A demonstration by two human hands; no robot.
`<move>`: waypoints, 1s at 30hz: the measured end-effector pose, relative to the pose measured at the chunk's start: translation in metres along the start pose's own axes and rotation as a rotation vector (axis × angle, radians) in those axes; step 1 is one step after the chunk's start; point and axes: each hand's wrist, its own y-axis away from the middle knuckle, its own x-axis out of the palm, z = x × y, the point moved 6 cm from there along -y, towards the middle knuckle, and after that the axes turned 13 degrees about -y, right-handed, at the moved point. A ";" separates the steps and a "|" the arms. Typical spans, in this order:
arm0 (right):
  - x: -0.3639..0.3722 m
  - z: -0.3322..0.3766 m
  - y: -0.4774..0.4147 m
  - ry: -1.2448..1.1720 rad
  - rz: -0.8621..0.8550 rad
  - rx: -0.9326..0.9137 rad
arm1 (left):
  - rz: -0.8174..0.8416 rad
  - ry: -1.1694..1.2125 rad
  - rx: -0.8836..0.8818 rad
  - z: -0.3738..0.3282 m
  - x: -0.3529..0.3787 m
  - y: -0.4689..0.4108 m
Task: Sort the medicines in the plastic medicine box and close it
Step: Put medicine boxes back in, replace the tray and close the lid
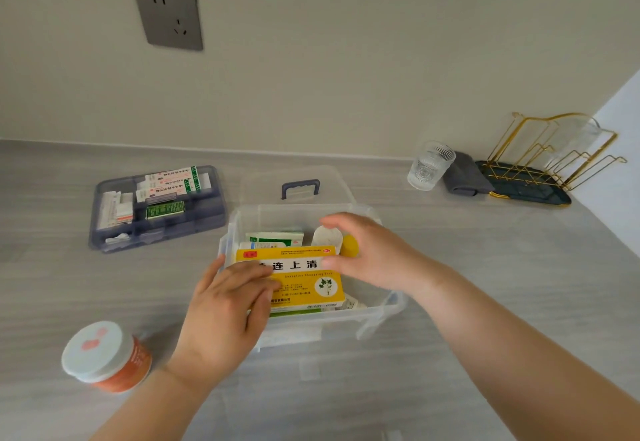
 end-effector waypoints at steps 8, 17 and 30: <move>0.053 0.008 -0.012 0.367 0.258 -0.067 | 0.033 0.020 -0.003 0.001 0.002 0.001; 0.018 -0.020 0.009 0.118 0.308 0.087 | 0.029 0.130 -0.102 0.007 0.005 0.000; 0.036 -0.003 -0.006 0.207 0.318 -0.099 | 0.065 0.042 -0.086 0.003 0.004 -0.001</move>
